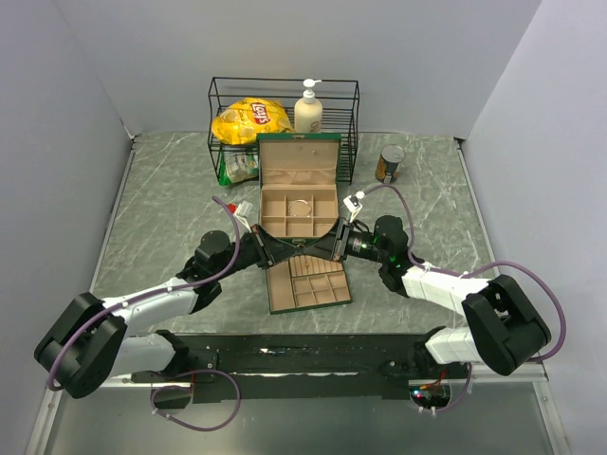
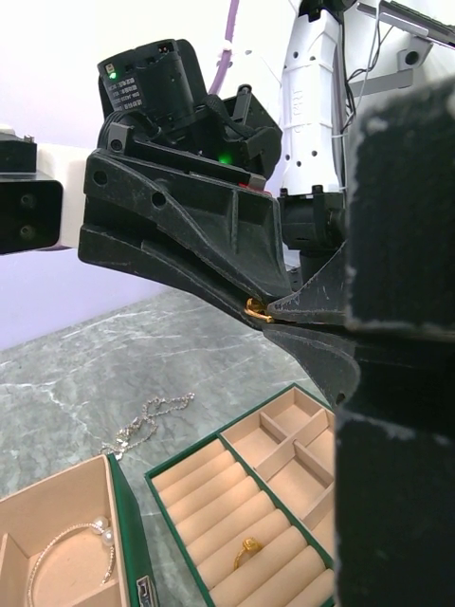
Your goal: Organize the mixed jewelry
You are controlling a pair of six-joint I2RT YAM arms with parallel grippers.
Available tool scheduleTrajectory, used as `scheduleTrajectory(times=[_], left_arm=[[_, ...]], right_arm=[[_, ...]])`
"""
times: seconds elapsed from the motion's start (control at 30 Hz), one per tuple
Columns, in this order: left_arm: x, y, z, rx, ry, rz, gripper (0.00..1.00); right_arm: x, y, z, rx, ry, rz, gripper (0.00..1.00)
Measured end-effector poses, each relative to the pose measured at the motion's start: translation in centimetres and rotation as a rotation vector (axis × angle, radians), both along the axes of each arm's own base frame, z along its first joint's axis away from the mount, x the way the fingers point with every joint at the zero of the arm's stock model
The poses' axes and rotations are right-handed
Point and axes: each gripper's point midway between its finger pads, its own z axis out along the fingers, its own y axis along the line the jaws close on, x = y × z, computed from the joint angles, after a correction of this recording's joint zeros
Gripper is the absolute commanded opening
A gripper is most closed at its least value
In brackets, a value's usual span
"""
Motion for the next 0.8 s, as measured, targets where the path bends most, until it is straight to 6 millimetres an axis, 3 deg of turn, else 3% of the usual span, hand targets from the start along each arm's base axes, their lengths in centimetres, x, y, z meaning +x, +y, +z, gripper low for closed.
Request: scheduleTrajectory(times=[0.37, 0.57, 0.67, 0.8], left_arm=[[0.23, -0.03, -0.23, -0.002, 0.010, 0.004, 0.01], [0.31, -0.09, -0.85, 0.010, 0.026, 0.004, 0.07], [0.41, -0.09, -0.74, 0.012, 0.028, 0.008, 0.15], [0.38, 0.08, -0.52, 0.035, 0.039, 0.016, 0.37]], right_arm=[[0.26, -0.06, -0.13, -0.008, -0.010, -0.013, 0.04], [0.31, -0.11, -0.80, -0.057, -0.010, -0.027, 0.00], [0.41, -0.14, -0.74, -0.098, -0.027, -0.041, 0.00], [0.28, -0.34, -0.27, -0.128, -0.054, -0.058, 0.00]])
